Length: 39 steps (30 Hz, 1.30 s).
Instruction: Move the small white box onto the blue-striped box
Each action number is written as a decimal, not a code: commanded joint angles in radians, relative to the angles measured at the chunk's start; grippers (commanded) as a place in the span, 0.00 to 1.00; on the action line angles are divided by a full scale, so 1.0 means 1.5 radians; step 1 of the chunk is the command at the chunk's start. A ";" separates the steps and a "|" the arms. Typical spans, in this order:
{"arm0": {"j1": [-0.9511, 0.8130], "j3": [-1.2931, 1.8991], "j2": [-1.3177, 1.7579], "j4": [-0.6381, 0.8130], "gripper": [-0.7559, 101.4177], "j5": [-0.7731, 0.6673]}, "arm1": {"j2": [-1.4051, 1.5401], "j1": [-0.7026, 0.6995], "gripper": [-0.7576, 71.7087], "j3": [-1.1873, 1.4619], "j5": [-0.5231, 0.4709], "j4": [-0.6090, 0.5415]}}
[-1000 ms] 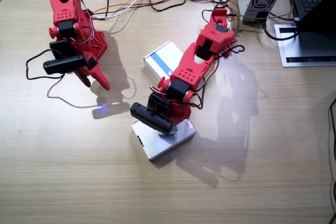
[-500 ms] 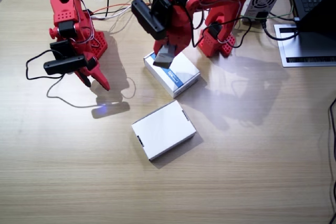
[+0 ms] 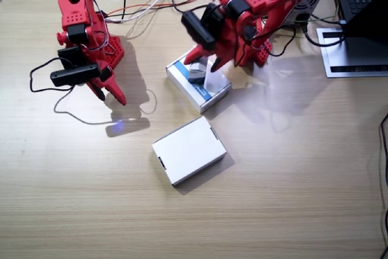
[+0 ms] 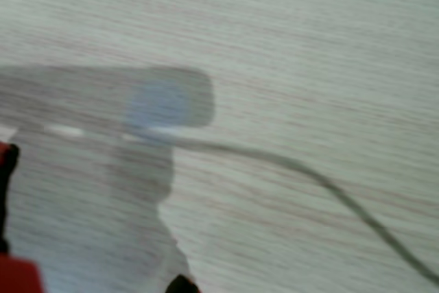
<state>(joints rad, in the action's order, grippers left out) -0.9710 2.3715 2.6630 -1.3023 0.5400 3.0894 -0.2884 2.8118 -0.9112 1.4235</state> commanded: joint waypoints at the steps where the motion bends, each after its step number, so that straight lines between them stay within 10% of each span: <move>1: 0.161 -0.085 0.215 -0.089 0.29 0.042 | 0.029 0.011 0.63 -0.008 0.020 -0.009; 3: 0.353 -0.050 0.380 -0.093 0.02 0.058 | 0.030 0.010 0.57 -0.009 0.032 -0.007; 8: 0.685 0.186 0.402 0.004 0.01 0.184 | 0.035 -0.004 0.01 -0.007 0.017 0.006; 20: 0.831 0.445 0.409 0.061 0.01 0.448 | 0.052 0.239 0.01 0.027 -0.379 0.041; 39: 0.781 0.445 0.409 0.066 0.01 0.388 | 0.052 0.227 0.01 0.028 -0.347 0.038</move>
<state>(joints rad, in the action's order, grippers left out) 0.2056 3.0557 3.2413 -1.1873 1.1152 3.1401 0.0307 2.8639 -1.4021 1.4665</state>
